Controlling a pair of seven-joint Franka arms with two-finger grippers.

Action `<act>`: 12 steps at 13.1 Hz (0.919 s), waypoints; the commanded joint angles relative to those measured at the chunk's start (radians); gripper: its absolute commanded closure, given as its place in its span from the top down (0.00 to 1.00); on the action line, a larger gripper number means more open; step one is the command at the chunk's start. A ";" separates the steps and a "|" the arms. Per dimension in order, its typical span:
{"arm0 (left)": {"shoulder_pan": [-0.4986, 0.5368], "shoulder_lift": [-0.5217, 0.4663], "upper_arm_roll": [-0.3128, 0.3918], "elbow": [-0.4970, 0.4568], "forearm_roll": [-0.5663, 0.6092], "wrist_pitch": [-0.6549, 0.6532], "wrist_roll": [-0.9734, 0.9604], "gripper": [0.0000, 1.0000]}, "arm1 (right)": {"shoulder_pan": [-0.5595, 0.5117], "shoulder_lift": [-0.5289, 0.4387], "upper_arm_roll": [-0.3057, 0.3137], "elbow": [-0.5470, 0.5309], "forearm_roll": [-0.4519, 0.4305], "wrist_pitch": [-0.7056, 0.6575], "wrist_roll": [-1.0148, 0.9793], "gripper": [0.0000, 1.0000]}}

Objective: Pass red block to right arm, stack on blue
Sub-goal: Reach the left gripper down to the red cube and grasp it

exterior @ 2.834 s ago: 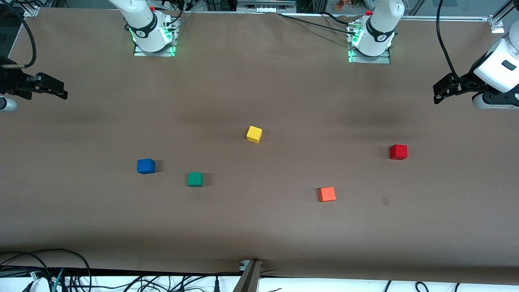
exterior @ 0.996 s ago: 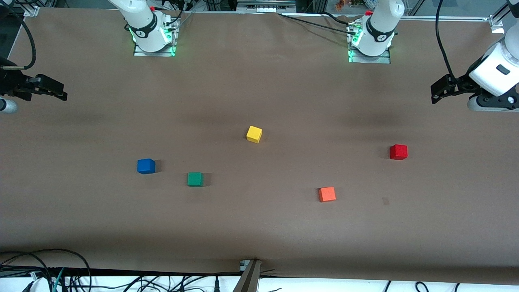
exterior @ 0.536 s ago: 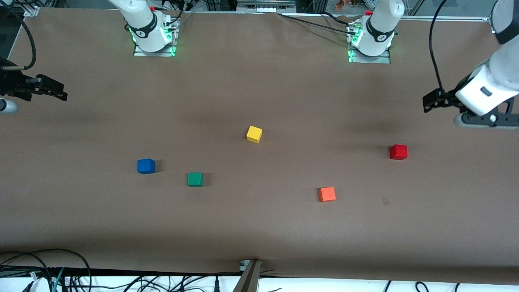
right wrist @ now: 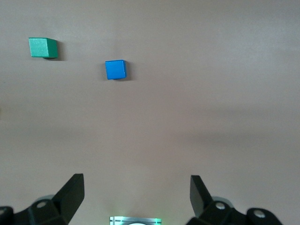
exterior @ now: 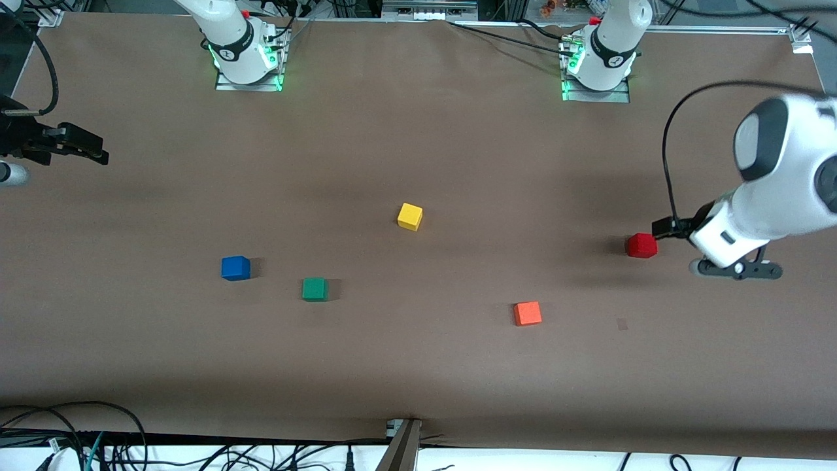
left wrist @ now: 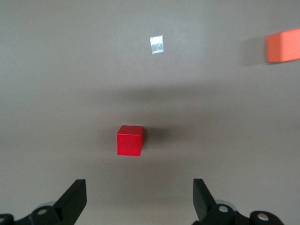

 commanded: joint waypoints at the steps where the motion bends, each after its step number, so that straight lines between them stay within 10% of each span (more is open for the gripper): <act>1: 0.019 0.059 -0.002 0.003 0.001 0.004 0.035 1.00 | -0.007 0.013 0.007 0.027 -0.011 -0.010 -0.014 1.00; 6: 0.071 0.077 -0.002 -0.097 0.003 0.108 0.090 1.00 | -0.007 0.013 0.007 0.027 -0.010 -0.010 -0.014 1.00; 12: 0.091 0.036 -0.002 -0.430 0.056 0.548 0.093 1.00 | -0.007 0.020 0.007 0.026 -0.007 -0.012 0.000 1.00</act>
